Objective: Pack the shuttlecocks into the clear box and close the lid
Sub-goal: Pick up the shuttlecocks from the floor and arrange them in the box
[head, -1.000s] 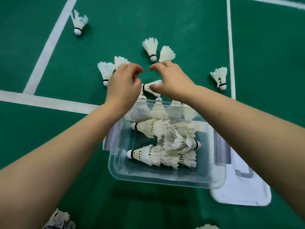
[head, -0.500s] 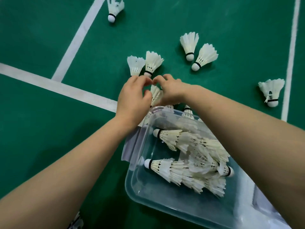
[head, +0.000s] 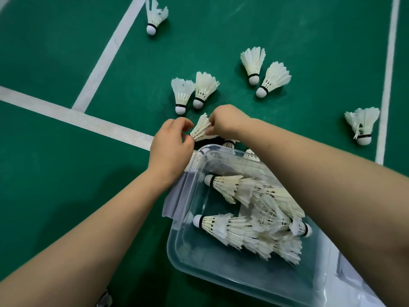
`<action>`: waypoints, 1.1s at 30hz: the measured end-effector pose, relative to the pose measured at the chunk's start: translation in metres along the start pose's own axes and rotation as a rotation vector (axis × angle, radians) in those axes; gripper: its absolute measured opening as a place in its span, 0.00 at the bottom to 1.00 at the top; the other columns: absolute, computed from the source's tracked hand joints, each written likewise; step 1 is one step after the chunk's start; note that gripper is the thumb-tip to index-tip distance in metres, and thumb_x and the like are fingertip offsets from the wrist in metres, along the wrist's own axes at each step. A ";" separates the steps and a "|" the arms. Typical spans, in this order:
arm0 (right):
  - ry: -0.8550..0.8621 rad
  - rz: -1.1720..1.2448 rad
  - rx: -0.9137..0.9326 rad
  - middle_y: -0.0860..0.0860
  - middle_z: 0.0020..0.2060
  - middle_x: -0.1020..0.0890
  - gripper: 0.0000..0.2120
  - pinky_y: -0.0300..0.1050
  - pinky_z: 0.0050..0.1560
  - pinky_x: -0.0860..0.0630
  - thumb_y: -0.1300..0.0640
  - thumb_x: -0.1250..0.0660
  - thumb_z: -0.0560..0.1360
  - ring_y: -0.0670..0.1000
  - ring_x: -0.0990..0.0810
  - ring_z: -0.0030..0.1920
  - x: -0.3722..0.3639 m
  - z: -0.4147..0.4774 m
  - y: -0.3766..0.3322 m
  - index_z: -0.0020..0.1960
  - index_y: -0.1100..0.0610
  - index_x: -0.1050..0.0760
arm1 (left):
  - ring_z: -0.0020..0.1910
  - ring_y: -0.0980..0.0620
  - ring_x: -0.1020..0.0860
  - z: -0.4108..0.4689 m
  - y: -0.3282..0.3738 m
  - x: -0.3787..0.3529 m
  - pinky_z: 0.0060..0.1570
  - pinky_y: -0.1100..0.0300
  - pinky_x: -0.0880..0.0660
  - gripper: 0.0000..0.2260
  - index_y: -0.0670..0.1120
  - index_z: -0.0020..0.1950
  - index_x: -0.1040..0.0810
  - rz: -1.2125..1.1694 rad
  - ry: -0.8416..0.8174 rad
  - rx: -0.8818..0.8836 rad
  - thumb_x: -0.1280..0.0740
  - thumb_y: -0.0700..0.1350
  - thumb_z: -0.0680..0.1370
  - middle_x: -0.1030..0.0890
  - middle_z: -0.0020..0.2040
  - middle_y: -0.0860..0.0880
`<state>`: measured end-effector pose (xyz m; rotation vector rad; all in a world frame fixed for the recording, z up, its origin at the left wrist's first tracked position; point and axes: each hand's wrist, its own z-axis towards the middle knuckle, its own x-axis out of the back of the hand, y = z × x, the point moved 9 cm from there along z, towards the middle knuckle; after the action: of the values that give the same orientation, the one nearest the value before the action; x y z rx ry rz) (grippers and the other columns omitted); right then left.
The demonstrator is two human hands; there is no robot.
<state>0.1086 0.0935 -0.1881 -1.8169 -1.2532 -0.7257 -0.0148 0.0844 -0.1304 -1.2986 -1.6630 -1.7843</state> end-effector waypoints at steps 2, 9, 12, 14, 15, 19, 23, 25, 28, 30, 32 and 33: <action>0.033 0.045 -0.012 0.53 0.26 0.34 0.20 0.44 0.28 0.42 0.49 0.34 0.74 0.56 0.32 0.38 0.008 -0.006 0.006 0.29 0.58 0.34 | 0.49 0.49 0.26 0.001 -0.003 -0.003 0.47 0.62 0.34 0.12 0.44 0.56 0.24 0.015 -0.035 0.009 0.40 0.37 0.74 0.23 0.54 0.45; 0.130 0.117 -0.033 0.51 0.26 0.33 0.18 0.41 0.28 0.42 0.49 0.33 0.74 0.54 0.32 0.36 0.035 -0.031 0.020 0.31 0.57 0.32 | 0.42 0.44 0.24 -0.013 -0.039 -0.042 0.34 0.57 0.27 0.21 0.46 0.66 0.32 0.182 -0.618 0.349 0.34 0.51 0.76 0.25 0.53 0.42; 0.139 0.132 -0.047 0.50 0.26 0.32 0.12 0.41 0.28 0.40 0.49 0.33 0.74 0.54 0.31 0.37 0.038 -0.042 0.021 0.39 0.58 0.25 | 0.34 0.50 0.27 -0.017 -0.038 -0.052 0.26 0.61 0.31 0.21 0.44 0.66 0.33 0.145 -0.692 0.370 0.33 0.47 0.75 0.26 0.49 0.43; 0.140 0.124 -0.055 0.50 0.27 0.31 0.12 0.41 0.28 0.39 0.49 0.34 0.74 0.54 0.30 0.37 0.039 -0.047 0.022 0.42 0.59 0.23 | 0.37 0.48 0.25 -0.011 -0.032 -0.052 0.28 0.61 0.30 0.20 0.44 0.65 0.31 0.186 -0.652 0.303 0.33 0.44 0.74 0.24 0.51 0.42; 0.143 0.114 -0.060 0.50 0.27 0.32 0.12 0.41 0.28 0.39 0.49 0.34 0.74 0.54 0.30 0.38 0.040 -0.049 0.023 0.41 0.58 0.24 | 0.42 0.46 0.23 -0.006 -0.028 -0.052 0.33 0.60 0.27 0.20 0.44 0.65 0.30 0.225 -0.623 0.256 0.33 0.43 0.74 0.23 0.54 0.42; 0.183 0.102 -0.078 0.50 0.26 0.32 0.16 0.42 0.27 0.40 0.49 0.33 0.73 0.54 0.31 0.36 0.045 -0.054 0.027 0.32 0.57 0.30 | 0.57 0.47 0.24 0.010 -0.022 -0.045 0.50 0.61 0.29 0.15 0.47 0.59 0.24 0.241 -0.467 0.182 0.33 0.39 0.73 0.21 0.59 0.46; 0.269 0.032 -0.046 0.54 0.32 0.29 0.13 0.43 0.33 0.36 0.50 0.34 0.73 0.58 0.27 0.41 0.051 -0.057 0.020 0.42 0.61 0.22 | 0.56 0.47 0.24 0.020 -0.001 -0.012 0.51 0.63 0.32 0.16 0.45 0.59 0.24 0.085 -0.189 0.091 0.38 0.33 0.73 0.21 0.58 0.45; 0.359 0.023 -0.024 0.59 0.44 0.25 0.14 0.47 0.42 0.31 0.51 0.35 0.74 0.60 0.25 0.48 0.056 -0.059 0.016 0.48 0.62 0.21 | 0.54 0.46 0.24 0.021 0.018 0.010 0.49 0.63 0.34 0.17 0.45 0.59 0.24 0.035 -0.032 0.000 0.41 0.32 0.73 0.22 0.57 0.44; 0.491 0.027 -0.012 0.59 0.53 0.25 0.15 0.48 0.52 0.30 0.51 0.38 0.76 0.61 0.27 0.55 0.069 -0.068 0.011 0.52 0.61 0.21 | 0.47 0.46 0.25 0.015 0.046 0.033 0.45 0.67 0.37 0.18 0.44 0.60 0.26 -0.061 0.119 -0.115 0.41 0.32 0.73 0.28 0.59 0.42; 0.560 0.017 -0.013 0.58 0.55 0.26 0.15 0.49 0.55 0.32 0.51 0.39 0.76 0.60 0.29 0.57 0.079 -0.080 0.007 0.53 0.60 0.21 | 0.42 0.48 0.25 0.009 0.067 0.042 0.46 0.67 0.34 0.18 0.43 0.61 0.27 -0.134 0.166 -0.202 0.40 0.32 0.72 0.31 0.61 0.42; 0.610 0.005 -0.006 0.56 0.57 0.26 0.14 0.49 0.55 0.32 0.51 0.40 0.77 0.58 0.31 0.57 0.087 -0.096 0.002 0.54 0.58 0.21 | 0.41 0.49 0.26 0.004 0.088 0.050 0.48 0.61 0.29 0.18 0.43 0.61 0.27 -0.149 0.208 -0.283 0.41 0.32 0.72 0.32 0.62 0.41; 0.630 -0.016 0.002 0.55 0.57 0.26 0.14 0.48 0.53 0.31 0.52 0.41 0.77 0.58 0.31 0.57 0.089 -0.105 -0.001 0.55 0.58 0.21 | 0.42 0.50 0.26 0.002 0.097 0.051 0.48 0.58 0.28 0.18 0.43 0.61 0.26 -0.141 0.212 -0.318 0.42 0.32 0.73 0.32 0.62 0.41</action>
<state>0.1372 0.0467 -0.0613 -1.4061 -0.8430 -1.1870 0.0362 0.0795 -0.0330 -1.0861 -1.4286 -2.2559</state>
